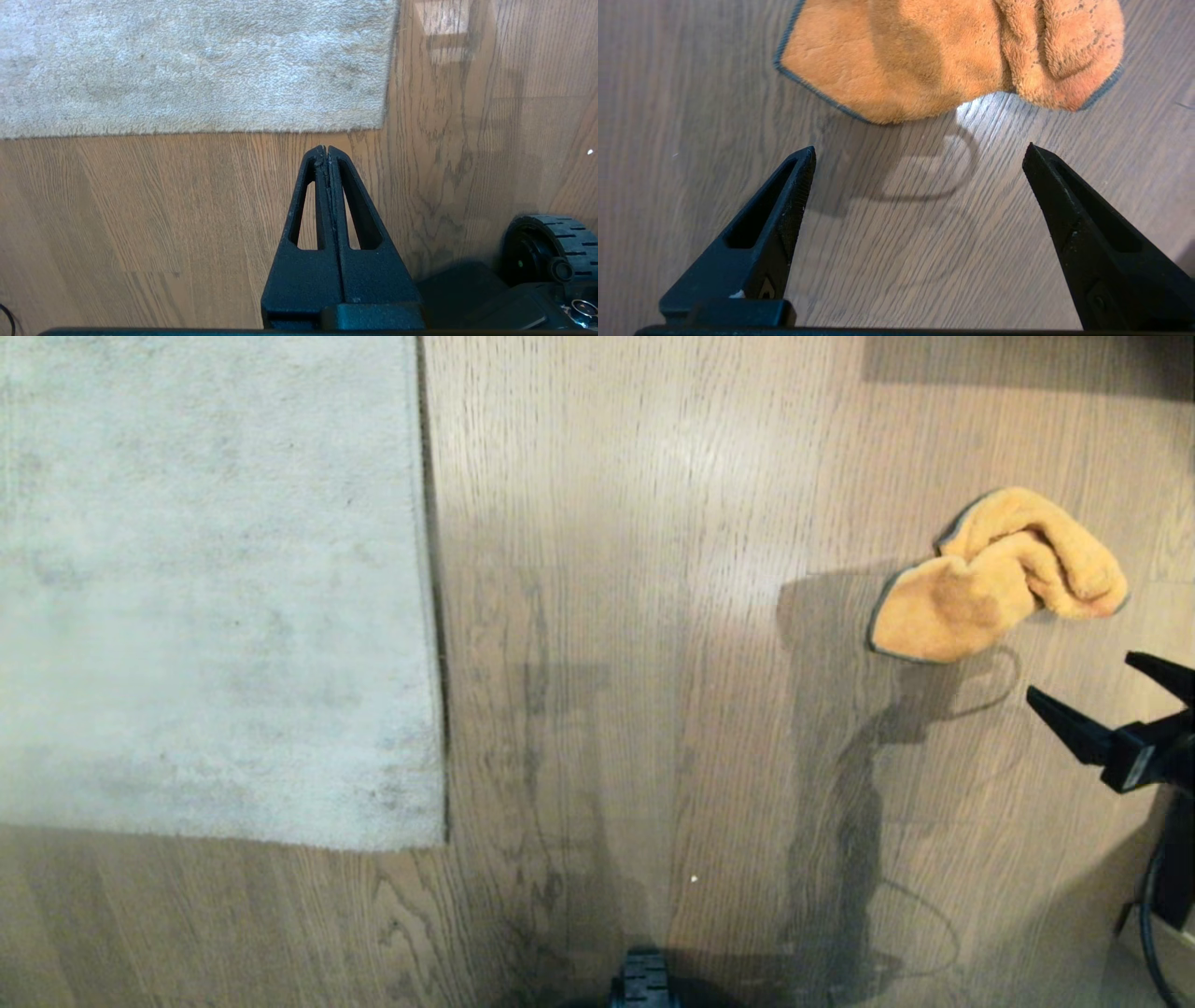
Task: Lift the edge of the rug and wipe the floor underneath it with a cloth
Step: Put down the rag
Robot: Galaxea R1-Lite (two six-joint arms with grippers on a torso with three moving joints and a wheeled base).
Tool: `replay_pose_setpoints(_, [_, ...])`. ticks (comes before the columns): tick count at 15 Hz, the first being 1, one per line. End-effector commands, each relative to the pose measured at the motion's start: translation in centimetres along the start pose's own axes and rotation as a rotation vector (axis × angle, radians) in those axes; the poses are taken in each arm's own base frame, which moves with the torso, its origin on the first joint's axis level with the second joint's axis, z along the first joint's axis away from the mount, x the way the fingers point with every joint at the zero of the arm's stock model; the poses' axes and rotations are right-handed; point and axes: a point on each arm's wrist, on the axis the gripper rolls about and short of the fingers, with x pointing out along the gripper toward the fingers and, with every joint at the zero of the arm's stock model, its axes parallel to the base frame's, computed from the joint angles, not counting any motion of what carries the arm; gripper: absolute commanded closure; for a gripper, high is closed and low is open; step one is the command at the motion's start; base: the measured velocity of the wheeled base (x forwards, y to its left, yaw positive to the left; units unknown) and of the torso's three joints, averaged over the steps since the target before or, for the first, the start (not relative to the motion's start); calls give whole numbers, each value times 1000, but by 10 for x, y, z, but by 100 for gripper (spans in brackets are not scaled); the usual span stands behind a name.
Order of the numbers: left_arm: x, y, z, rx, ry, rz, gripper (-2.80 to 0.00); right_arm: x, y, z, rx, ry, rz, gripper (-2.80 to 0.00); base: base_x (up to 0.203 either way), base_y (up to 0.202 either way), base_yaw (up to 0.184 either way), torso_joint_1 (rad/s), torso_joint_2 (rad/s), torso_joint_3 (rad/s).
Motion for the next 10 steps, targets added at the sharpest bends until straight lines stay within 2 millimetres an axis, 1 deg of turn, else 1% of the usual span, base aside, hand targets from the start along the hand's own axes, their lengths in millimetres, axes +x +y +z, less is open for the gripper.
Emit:
replay_pose_setpoints(1, [0,0,0,1,-1,0,0,-14,3,9,-16,-41,-9,-280,0,0,0,0,0,0])
replay_pose_setpoints(5, [0,0,0,1,-1,0,0,-31,9,9,-18,-44,-10,-280,0,0,0,0,0,0])
replay_pose_setpoints(8, [0,0,0,1,-1,0,0,-44,16,5,-22,-40,13,-280,0,0,0,0,0,0])
replay_pose_setpoints(9, [0,0,0,1,-1,0,0,-49,18,4,-31,-43,30,0,0,0,0,0,0,0])
replay_pose_setpoints(10, [0,0,0,1,0,0,0,-52,20,4,-35,-46,43,0,0,0,0,0,0,0])
